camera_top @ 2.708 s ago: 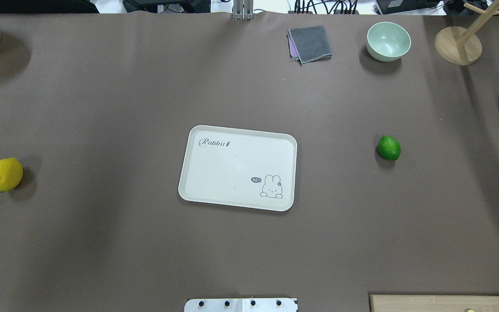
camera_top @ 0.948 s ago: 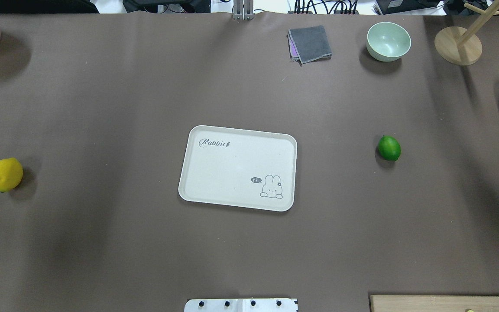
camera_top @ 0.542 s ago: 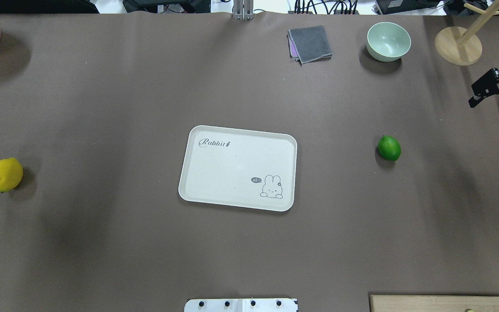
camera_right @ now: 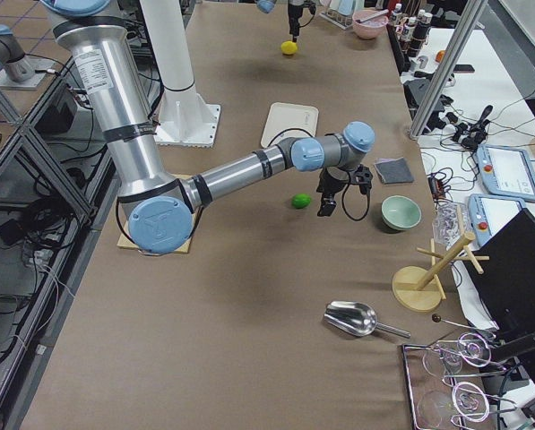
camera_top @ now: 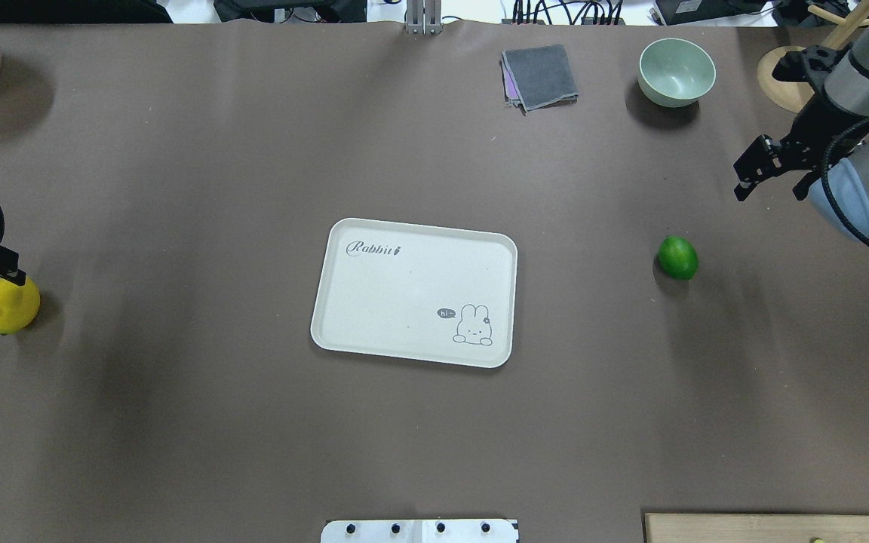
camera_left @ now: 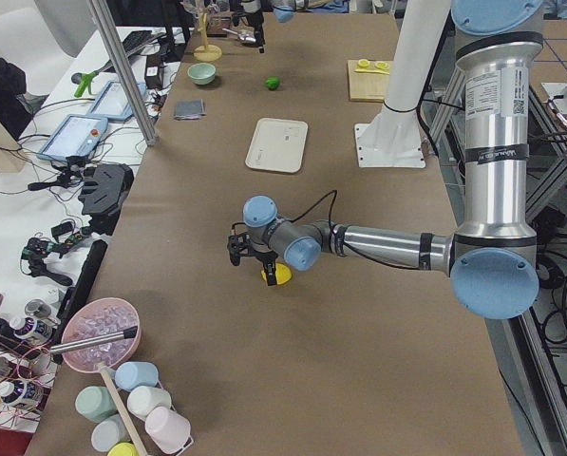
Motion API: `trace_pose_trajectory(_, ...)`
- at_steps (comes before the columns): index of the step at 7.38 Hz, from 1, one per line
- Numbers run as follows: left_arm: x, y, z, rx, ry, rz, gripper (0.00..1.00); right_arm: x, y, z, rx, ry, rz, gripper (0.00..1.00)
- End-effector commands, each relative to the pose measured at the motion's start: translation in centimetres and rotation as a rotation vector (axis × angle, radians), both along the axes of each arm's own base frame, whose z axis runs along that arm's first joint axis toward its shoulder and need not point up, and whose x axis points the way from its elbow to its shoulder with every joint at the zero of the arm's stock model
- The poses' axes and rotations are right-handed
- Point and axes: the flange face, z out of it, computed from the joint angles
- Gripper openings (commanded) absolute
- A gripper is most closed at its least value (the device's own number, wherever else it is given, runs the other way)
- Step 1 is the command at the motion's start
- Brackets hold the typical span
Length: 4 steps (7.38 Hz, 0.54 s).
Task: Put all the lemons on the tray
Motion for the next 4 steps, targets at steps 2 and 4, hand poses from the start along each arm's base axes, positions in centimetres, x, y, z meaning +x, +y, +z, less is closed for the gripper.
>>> trace_pose_trajectory(2, 2.8, 0.5, 0.6, 0.008, -0.015, 0.034, 0.96, -7.4, -1.2, 0.1, 0.027, -0.011, -0.092, 0.95)
trace_pose_trajectory(4, 3.6, 1.0, 0.6, 0.021, -0.021, 0.051, 0.30, -10.0, -0.7, 0.8, 0.042, -0.020, -0.129, 0.95)
